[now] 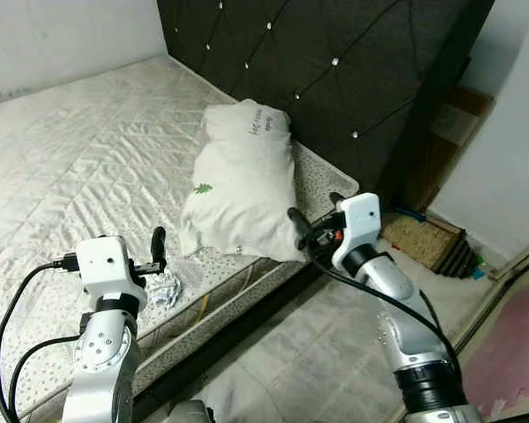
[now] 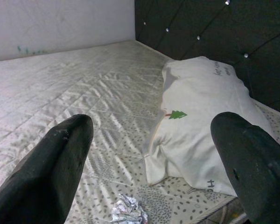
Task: Clean up the room
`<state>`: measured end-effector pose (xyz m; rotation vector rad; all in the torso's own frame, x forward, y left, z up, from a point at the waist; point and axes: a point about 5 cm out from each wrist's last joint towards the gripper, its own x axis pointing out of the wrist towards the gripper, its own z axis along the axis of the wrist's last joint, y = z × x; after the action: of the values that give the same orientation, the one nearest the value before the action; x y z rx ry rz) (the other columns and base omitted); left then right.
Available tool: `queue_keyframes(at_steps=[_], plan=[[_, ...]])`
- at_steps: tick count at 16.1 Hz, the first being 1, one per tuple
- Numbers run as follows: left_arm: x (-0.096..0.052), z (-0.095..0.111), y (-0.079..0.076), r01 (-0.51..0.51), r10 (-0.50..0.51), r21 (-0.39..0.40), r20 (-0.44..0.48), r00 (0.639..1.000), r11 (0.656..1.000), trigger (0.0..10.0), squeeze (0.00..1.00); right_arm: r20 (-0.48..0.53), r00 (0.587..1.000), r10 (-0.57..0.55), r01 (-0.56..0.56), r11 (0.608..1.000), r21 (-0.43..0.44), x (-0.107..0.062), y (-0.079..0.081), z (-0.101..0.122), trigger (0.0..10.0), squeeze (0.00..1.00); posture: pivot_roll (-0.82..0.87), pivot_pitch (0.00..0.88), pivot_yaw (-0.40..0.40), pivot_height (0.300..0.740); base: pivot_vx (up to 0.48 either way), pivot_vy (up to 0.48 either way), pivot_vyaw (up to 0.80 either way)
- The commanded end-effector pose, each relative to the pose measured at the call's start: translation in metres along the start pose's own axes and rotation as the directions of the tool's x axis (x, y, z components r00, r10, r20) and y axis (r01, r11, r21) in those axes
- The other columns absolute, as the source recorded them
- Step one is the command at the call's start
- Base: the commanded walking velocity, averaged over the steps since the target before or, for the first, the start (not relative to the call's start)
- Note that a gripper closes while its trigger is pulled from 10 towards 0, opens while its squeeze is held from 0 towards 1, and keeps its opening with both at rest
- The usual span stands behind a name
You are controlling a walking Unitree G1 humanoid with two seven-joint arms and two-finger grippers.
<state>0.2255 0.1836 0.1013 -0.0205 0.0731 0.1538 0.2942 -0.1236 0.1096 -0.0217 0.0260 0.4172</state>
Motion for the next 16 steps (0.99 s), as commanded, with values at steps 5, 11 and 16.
queue_keyframes(at_steps=[5, 11, 16], plan=[[-0.0002, 0.0028, -0.001, 0.014, -0.014, -0.004, 0.015, 1.0, 1.0, 10.0, 0.0, 0.006, 1.0, 0.013, -0.013, 1.0, -0.004, 0.0024, 0.0024, -0.0001, 10.0, 0.0, -0.01, 0.0, -0.028, 0.74, 0.11, 0.0, 0.0], [0.0002, 0.0028, -0.0039, 0.023, -0.023, -0.012, 0.019, 1.0, 1.0, 10.0, 0.0, 0.005, 1.0, 0.008, -0.008, 1.0, 0.0, 0.0018, 0.0001, -0.0006, 10.0, 0.0, -0.02, 0.0, -0.032, 0.74, 0.336, 0.0, 0.07], [0.0022, 0.0024, -0.0042, 0.004, -0.004, -0.018, 0.017, 1.0, 1.0, 10.0, 0.0, 0.008, 1.0, 0.022, -0.022, 1.0, -0.016, 0.0037, 0.0009, -0.0005, 10.0, 0.0, -0.01, 0.0, -0.034, 0.74, 0.256, 0.0, 0.0]])
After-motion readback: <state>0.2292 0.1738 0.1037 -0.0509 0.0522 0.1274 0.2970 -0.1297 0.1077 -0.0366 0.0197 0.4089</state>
